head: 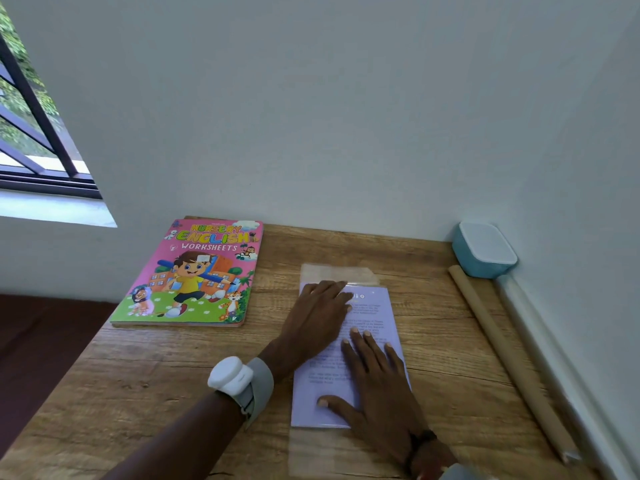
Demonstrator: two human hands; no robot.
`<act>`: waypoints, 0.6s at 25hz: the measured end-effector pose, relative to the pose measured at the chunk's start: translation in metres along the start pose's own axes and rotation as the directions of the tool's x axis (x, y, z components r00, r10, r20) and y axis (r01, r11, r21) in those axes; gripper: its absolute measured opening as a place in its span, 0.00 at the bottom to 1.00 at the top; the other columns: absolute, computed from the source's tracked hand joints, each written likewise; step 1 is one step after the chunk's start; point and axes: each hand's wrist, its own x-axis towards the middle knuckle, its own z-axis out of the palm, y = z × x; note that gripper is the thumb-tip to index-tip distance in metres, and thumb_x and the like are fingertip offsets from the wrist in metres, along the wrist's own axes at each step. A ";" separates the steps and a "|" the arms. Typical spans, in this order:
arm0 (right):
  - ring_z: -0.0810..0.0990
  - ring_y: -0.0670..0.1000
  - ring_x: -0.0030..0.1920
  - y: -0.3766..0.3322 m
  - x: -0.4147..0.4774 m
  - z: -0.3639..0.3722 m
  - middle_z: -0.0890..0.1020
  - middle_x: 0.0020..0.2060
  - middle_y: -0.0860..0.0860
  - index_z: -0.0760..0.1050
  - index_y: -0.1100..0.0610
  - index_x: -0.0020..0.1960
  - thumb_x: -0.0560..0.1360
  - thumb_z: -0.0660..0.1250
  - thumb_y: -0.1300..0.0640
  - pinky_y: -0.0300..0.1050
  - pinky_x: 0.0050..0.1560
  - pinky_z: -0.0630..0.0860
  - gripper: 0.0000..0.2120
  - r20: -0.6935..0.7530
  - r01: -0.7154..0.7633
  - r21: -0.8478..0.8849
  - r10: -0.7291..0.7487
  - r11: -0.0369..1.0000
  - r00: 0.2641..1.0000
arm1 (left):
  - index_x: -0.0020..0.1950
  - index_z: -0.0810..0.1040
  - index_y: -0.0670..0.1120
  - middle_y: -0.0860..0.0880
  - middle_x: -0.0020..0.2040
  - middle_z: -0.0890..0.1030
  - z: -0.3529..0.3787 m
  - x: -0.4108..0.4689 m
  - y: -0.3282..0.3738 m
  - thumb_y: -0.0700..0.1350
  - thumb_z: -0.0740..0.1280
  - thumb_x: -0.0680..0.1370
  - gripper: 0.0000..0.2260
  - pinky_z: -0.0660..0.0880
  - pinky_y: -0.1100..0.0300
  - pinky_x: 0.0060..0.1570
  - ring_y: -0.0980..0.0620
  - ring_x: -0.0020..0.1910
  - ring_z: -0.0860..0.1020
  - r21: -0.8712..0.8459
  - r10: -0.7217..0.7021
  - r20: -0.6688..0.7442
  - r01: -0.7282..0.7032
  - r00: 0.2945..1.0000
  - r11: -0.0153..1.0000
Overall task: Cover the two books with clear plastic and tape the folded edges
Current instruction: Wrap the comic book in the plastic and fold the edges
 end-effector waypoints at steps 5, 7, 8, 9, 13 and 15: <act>0.79 0.53 0.58 0.015 0.043 -0.012 0.80 0.59 0.49 0.75 0.52 0.62 0.77 0.57 0.44 0.52 0.55 0.75 0.20 -0.228 -0.071 0.099 0.092 0.993 0.969 | 0.53 0.81 0.47 0.47 0.56 0.82 0.011 -0.010 -0.005 0.49 0.58 0.78 0.14 0.74 0.50 0.51 0.46 0.55 0.78 -0.005 -0.118 -0.011 0.118 0.993 0.993; 0.79 0.56 0.58 0.013 0.076 -0.009 0.80 0.60 0.53 0.75 0.56 0.64 0.76 0.52 0.50 0.55 0.55 0.74 0.22 -0.169 -0.060 0.054 0.068 0.997 0.983 | 0.52 0.79 0.45 0.46 0.54 0.81 0.014 -0.011 -0.007 0.47 0.57 0.77 0.13 0.73 0.50 0.48 0.45 0.51 0.78 0.010 -0.077 -0.012 0.077 0.997 0.997; 0.78 0.57 0.59 0.013 0.089 -0.005 0.79 0.60 0.54 0.74 0.57 0.64 0.75 0.51 0.51 0.56 0.55 0.73 0.24 -0.138 -0.052 0.036 0.056 0.998 0.989 | 0.53 0.78 0.45 0.46 0.53 0.80 0.015 -0.011 -0.007 0.47 0.57 0.77 0.13 0.73 0.50 0.48 0.45 0.50 0.78 0.010 -0.094 0.001 0.094 0.996 0.996; 0.79 0.58 0.58 0.015 0.099 -0.002 0.80 0.59 0.54 0.75 0.57 0.63 0.74 0.50 0.51 0.56 0.55 0.72 0.24 -0.123 -0.047 0.013 0.048 0.999 0.991 | 0.55 0.77 0.45 0.47 0.54 0.79 0.015 -0.010 -0.008 0.48 0.57 0.78 0.13 0.72 0.50 0.48 0.46 0.50 0.78 0.019 -0.129 0.010 0.129 0.992 0.991; 0.75 0.55 0.53 0.035 0.116 0.004 0.76 0.53 0.51 0.74 0.52 0.58 0.76 0.51 0.46 0.54 0.53 0.69 0.19 -0.133 -0.106 -0.112 0.091 0.988 0.987 | 0.55 0.76 0.48 0.49 0.51 0.76 0.014 -0.010 -0.018 0.54 0.56 0.79 0.14 0.69 0.51 0.47 0.48 0.49 0.74 0.095 -0.335 0.007 0.332 0.942 0.938; 0.74 0.55 0.51 0.044 0.119 0.004 0.75 0.51 0.51 0.73 0.52 0.55 0.76 0.50 0.43 0.53 0.51 0.68 0.19 -0.150 -0.176 -0.135 0.155 0.975 0.976 | 0.53 0.74 0.48 0.49 0.49 0.75 0.010 -0.011 -0.028 0.56 0.55 0.79 0.14 0.69 0.50 0.47 0.47 0.48 0.73 0.137 -0.422 0.005 0.418 0.906 0.898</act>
